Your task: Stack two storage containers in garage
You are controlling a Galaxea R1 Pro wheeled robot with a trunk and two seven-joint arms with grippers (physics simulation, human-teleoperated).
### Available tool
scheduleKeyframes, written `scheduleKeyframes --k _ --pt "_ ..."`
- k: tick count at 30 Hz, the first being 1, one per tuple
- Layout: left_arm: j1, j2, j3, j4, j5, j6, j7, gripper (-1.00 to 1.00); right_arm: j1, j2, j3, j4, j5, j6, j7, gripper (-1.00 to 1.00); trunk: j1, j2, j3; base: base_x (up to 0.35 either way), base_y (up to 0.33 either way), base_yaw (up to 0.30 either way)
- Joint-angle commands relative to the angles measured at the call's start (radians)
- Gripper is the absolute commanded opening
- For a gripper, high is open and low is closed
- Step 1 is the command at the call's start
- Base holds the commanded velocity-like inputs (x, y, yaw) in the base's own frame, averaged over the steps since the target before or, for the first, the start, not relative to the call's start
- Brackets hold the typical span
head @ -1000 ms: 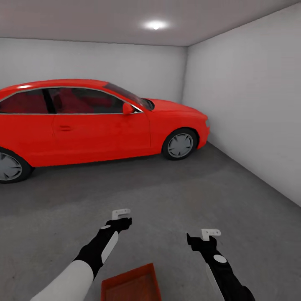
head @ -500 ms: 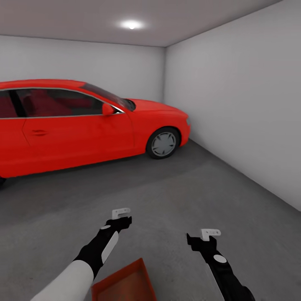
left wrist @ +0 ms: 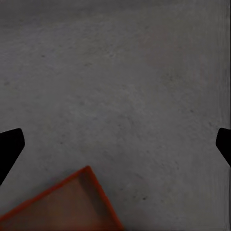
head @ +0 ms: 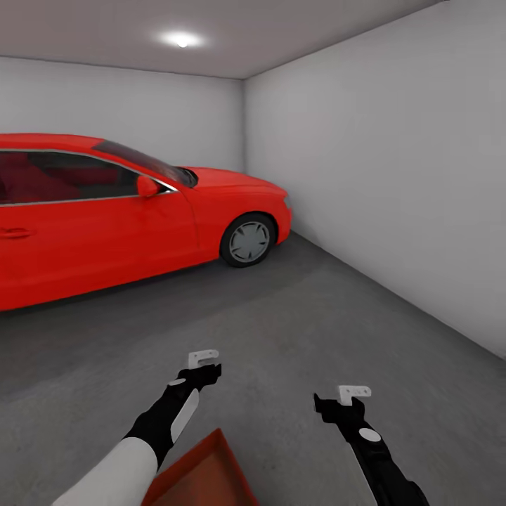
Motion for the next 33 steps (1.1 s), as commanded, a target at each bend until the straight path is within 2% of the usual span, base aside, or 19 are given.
scheduleKeyframes --k 1,17,28,33 --pt "0.0 0.001 -0.006 -0.002 0.011 0.004 0.009 1.0 -0.001 0.001 -0.001 -0.002 0.002 0.006 -0.002 1.0 0.001 -0.002 -0.002 0.0 0.0 -0.267" --pt "0.0 -0.005 -0.006 -0.002 0.009 0.005 0.016 1.0 -0.001 0.001 -0.001 -0.002 0.001 0.006 -0.001 1.0 0.001 -0.002 -0.002 -0.001 -0.006 -0.267" --pt "0.0 -0.007 -0.006 -0.002 0.009 0.004 0.018 1.0 -0.001 0.001 -0.001 -0.001 0.001 0.006 0.0 1.0 0.001 -0.002 -0.002 -0.069 -0.255 -0.267" --pt "0.0 -0.007 -0.006 -0.002 0.009 0.003 0.018 1.0 -0.001 0.001 -0.001 -0.001 0.001 0.006 0.0 1.0 0.001 -0.002 -0.002 -0.014 -0.066 -0.267"
